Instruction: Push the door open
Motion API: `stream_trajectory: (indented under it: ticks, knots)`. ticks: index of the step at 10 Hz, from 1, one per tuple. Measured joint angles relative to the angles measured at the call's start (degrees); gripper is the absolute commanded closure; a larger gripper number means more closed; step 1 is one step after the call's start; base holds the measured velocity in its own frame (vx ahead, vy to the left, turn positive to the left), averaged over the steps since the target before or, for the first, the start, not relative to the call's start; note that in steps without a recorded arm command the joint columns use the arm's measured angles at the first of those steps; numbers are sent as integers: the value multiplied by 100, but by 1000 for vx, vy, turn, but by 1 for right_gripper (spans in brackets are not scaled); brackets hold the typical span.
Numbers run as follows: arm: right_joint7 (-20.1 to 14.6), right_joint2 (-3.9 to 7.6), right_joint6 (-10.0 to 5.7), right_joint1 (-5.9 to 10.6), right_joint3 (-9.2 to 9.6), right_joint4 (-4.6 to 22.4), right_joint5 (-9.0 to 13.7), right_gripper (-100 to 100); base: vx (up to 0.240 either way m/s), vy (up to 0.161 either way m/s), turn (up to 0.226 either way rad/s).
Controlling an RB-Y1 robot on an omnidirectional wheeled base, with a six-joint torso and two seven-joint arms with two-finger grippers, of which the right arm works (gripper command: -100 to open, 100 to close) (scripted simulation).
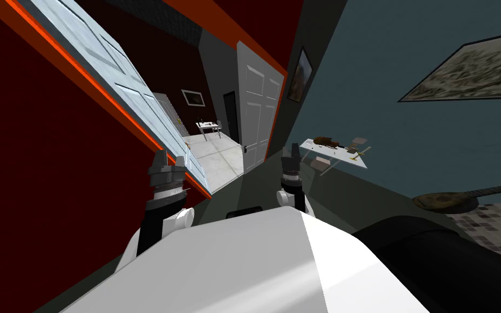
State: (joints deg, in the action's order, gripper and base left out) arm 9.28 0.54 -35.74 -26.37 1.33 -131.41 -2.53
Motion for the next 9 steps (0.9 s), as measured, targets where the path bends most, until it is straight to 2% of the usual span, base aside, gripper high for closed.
stream_trajectory:
  ticks: [4, 9]
  knots:
    - [-62, 101, -28, 158, 37, 461, 20, -100, 129, -36, 42]
    - [-104, 160, -109, 345, 135, 1078, 14, -100, 86, -42, 44]
